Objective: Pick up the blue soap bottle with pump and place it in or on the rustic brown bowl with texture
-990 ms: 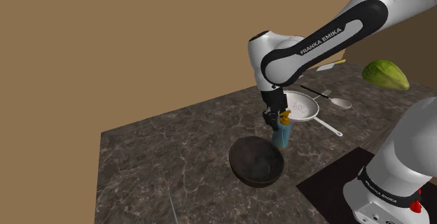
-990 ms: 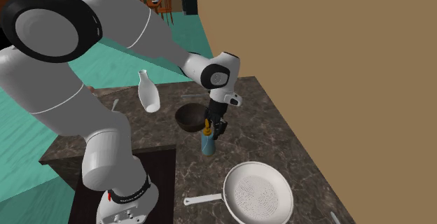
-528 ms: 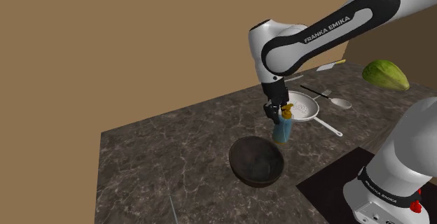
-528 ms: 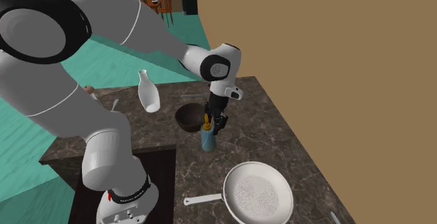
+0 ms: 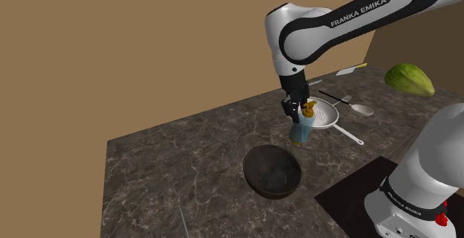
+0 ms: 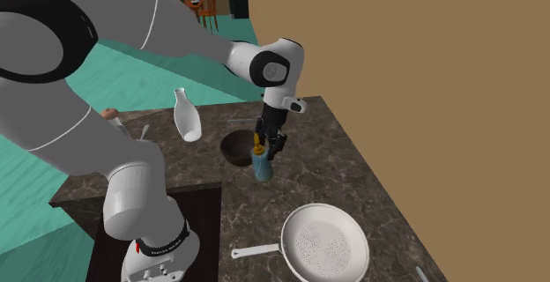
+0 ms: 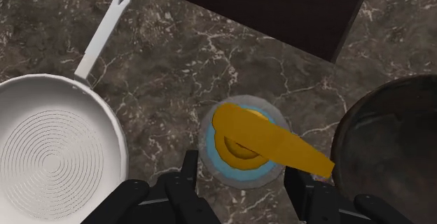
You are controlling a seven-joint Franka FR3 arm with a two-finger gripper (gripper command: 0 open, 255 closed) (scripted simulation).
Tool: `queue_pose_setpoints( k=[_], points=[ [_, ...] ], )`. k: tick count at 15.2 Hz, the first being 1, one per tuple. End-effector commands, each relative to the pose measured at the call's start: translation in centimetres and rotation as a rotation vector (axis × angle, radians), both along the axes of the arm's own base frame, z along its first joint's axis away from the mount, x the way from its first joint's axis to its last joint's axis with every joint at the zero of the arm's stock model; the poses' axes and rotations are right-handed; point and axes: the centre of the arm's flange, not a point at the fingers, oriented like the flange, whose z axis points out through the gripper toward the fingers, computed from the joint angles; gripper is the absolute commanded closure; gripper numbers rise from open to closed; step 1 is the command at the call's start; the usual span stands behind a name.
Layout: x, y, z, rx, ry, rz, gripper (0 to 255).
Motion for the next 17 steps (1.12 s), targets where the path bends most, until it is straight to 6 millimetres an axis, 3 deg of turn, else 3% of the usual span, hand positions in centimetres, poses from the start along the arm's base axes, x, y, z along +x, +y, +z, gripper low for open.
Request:
queue_pose_setpoints(
  k=[1,17],
  points=[
    [0.0,-0.1,1.0,0.000,0.000,0.000,255],
    [0.0,-0.1,9.5,0.000,0.000,0.000,255]
  ],
)
